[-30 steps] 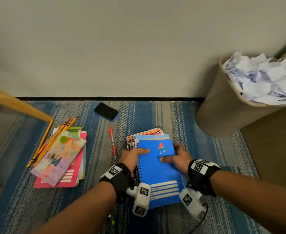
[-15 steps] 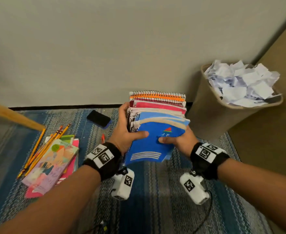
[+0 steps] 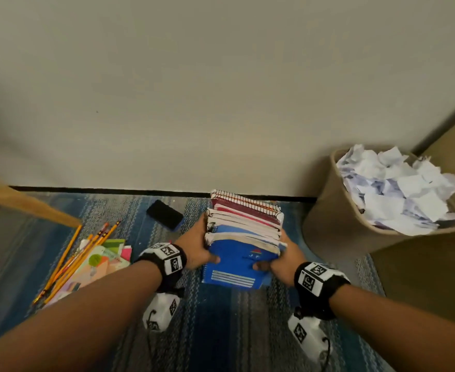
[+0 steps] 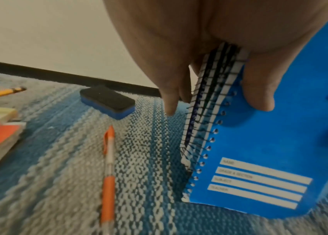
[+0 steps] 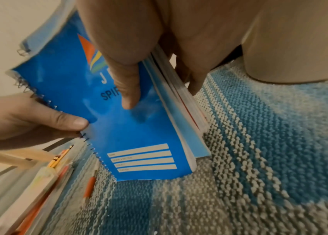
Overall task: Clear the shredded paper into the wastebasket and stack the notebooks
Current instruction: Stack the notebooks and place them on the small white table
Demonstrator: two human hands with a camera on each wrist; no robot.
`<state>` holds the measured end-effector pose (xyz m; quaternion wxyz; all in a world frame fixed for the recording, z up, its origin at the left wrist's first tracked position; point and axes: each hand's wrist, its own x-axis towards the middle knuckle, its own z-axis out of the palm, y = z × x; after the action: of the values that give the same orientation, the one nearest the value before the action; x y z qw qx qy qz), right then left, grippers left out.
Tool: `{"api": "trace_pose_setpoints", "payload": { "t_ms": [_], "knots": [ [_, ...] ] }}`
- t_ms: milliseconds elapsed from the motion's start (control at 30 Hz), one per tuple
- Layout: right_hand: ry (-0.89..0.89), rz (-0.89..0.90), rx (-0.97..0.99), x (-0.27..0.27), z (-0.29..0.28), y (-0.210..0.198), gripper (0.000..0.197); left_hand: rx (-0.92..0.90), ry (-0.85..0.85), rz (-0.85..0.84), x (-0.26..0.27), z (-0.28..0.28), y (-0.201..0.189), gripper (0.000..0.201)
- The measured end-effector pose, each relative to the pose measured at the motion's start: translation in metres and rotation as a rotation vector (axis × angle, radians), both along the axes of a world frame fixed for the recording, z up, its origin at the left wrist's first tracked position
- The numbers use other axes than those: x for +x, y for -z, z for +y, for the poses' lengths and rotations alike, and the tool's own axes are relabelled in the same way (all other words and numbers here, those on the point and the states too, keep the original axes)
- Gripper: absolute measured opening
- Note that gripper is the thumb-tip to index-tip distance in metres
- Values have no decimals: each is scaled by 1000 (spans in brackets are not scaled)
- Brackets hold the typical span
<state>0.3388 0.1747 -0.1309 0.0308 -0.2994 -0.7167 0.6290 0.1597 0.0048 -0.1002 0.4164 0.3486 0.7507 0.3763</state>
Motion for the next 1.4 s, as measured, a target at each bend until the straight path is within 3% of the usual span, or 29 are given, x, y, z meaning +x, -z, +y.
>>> {"api": "trace_pose_setpoints", "payload": {
  "t_ms": [200,367,533,633,767,867,933,1033,1100,1133,1267,1400],
  "knots": [
    [57,-148,-16,-7,-7,-8,97,-147,-24,14,4,2,0,106],
    [144,-258,-20,-3,-14,-8,85,-162,-110,-147,13,-2,-2,116],
    [171,-219,-141,12,-23,-31,72,-147,-128,-204,19,-9,-12,112],
    [192,-164,-224,16,-32,-75,83,-115,-147,-280,14,-17,-52,106],
    [330,9,-345,7,-50,-149,74,24,-252,-391,3,-31,-126,98],
    [343,58,-338,-18,-66,-209,96,112,-382,-270,-6,-40,-198,63],
    [299,67,-319,-47,-91,-245,101,158,-487,-198,-22,-61,-245,52],
    [232,120,-334,-75,-118,-283,78,180,-597,-244,-35,-89,-282,49],
    [161,123,-341,-89,-137,-307,47,160,-655,-278,-42,-116,-301,42],
    [112,106,-353,-95,-149,-319,42,149,-669,-274,-45,-131,-312,39],
    [-32,-9,-331,-94,-183,-325,94,74,-665,-206,-41,-179,-317,51],
    [-30,-87,-334,-102,-190,-313,91,36,-679,-229,-31,-203,-289,59]
  ]
}}
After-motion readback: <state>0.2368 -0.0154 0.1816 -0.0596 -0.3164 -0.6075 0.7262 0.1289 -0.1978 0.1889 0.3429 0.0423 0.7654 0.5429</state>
